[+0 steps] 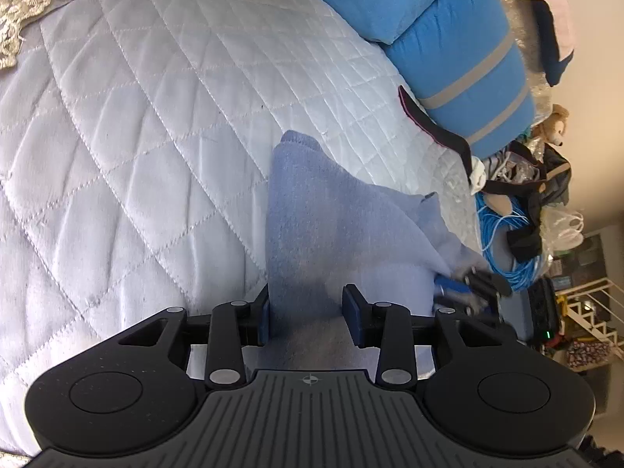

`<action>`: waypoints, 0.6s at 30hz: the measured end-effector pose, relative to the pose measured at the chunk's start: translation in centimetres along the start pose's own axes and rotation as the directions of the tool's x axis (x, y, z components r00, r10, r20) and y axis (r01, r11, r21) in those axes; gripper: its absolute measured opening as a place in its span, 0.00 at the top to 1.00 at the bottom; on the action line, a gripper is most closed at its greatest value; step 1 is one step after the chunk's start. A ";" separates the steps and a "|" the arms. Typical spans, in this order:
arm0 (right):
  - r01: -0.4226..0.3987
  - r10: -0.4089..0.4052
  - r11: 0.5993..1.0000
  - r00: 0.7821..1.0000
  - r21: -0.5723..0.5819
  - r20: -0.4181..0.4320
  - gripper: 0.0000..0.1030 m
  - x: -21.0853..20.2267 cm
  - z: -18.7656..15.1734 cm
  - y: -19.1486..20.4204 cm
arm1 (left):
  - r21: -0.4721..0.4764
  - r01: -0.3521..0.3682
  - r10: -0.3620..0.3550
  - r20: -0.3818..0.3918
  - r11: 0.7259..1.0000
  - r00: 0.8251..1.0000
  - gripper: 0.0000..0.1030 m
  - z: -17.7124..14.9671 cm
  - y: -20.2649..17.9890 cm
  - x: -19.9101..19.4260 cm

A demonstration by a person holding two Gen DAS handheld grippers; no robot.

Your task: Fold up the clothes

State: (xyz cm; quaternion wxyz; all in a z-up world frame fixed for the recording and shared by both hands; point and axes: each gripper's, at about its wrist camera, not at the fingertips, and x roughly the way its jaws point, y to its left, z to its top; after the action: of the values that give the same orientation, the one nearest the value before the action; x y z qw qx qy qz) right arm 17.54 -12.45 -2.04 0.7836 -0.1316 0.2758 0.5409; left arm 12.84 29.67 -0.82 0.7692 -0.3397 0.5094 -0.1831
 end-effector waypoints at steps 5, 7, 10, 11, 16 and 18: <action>-0.071 0.069 0.996 0.997 -0.044 -0.043 0.30 0.0 -0.2 -1.8 | -0.011 0.014 -0.014 -0.012 1.000 1.000 0.66 0.3 0.4 0.2; -0.082 0.077 0.994 0.995 -0.074 -0.071 0.19 -0.3 -0.3 -1.7 | -0.015 0.018 -0.018 -0.014 1.000 1.000 0.66 0.4 0.4 0.2; -0.083 0.079 0.995 0.995 -0.063 -0.064 0.18 -0.7 -0.7 -1.9 | -0.033 0.027 -0.027 -0.013 0.999 1.000 0.66 0.4 0.7 0.2; -0.075 0.072 0.995 0.996 -0.063 -0.062 0.16 -0.8 -0.8 -1.8 | -0.043 0.030 -0.031 -0.012 0.999 0.999 0.68 0.4 0.8 0.2; -0.002 0.001 0.999 1.000 -0.046 -0.024 0.10 -1.9 -0.8 -1.2 | -0.015 -0.051 0.051 -0.015 0.999 0.999 0.88 0.4 -0.6 -0.2; 0.053 -0.053 0.998 0.999 -0.038 0.003 0.00 -2.7 -0.8 -0.8 | -0.002 -0.074 0.074 -0.007 0.997 0.997 0.89 0.6 -1.8 -0.6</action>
State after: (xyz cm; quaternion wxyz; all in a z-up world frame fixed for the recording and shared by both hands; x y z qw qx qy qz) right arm 17.37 -15.23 -1.23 0.7953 -0.1532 0.2612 0.5251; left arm 13.23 29.03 1.00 0.7733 -0.3211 0.5242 -0.1552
